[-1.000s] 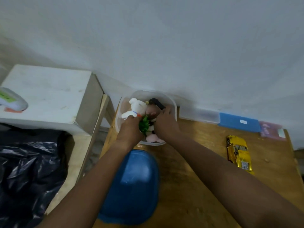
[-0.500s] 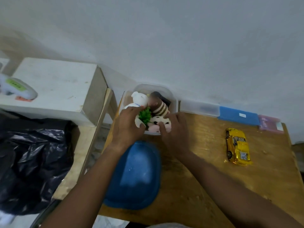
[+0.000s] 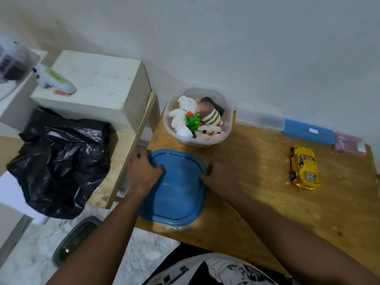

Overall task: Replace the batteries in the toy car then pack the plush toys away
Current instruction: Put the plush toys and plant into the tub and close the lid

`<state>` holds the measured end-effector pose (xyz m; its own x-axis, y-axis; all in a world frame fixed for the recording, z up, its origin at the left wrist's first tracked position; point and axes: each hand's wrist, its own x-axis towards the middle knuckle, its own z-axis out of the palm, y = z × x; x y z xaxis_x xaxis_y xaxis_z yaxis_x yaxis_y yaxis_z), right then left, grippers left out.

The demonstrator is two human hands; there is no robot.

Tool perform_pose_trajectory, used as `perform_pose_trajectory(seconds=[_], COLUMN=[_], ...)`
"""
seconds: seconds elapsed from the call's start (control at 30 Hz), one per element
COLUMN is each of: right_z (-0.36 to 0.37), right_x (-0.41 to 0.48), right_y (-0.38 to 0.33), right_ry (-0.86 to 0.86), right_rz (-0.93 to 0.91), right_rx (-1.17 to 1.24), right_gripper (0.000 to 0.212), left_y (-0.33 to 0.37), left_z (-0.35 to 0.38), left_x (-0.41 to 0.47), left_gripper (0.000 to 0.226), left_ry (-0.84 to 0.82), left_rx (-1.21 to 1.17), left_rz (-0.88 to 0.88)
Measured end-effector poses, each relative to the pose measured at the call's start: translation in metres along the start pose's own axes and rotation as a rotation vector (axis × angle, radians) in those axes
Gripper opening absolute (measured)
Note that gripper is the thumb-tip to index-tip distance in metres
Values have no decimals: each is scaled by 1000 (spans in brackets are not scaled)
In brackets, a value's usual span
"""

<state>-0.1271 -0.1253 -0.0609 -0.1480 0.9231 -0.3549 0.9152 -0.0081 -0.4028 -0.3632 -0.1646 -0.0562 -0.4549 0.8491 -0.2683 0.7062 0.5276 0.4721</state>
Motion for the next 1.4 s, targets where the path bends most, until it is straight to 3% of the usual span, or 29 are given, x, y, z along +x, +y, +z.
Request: perform_pose_trajectory(seconds=[0.07,0.23,0.37,0.47,0.57,0.73,0.87,1.13,1.4], right_z=[2,-2,-22,-46,-68,-100,-115,-107,-92], right_x=[0,-8,-13,-4,17,63,94,135,147], right_y=[-2,-2,-4,-7,-6,2,3,-3,-10], right_ry=[-8,154,280,393,547,670,665,544,630], right_rz=[65,89,-51,-56,-75,-16,11,154,194], right_rx=[83,458,607,689,746,686,633,656,676], right_gripper=[20,19,21,18,16,13,9,25,16], left_y=[-8,-13,-1,23,59,111,128,133,127], left_z=[2,-7,-17,-21,-30,-41,-36,-25,-18], left_x=[-6,-18,-10,11,34,67,93,130,142], left_gripper=[63,35,31,38,42,25,24,30,22], left_ry=[-28,177,333,408,420,299,277,296,266], left_rx=[-22,-240,-381,-429,-452,-514,-503,-396,-388], left_rz=[-61,-70,94,165,222,322,353,275,312])
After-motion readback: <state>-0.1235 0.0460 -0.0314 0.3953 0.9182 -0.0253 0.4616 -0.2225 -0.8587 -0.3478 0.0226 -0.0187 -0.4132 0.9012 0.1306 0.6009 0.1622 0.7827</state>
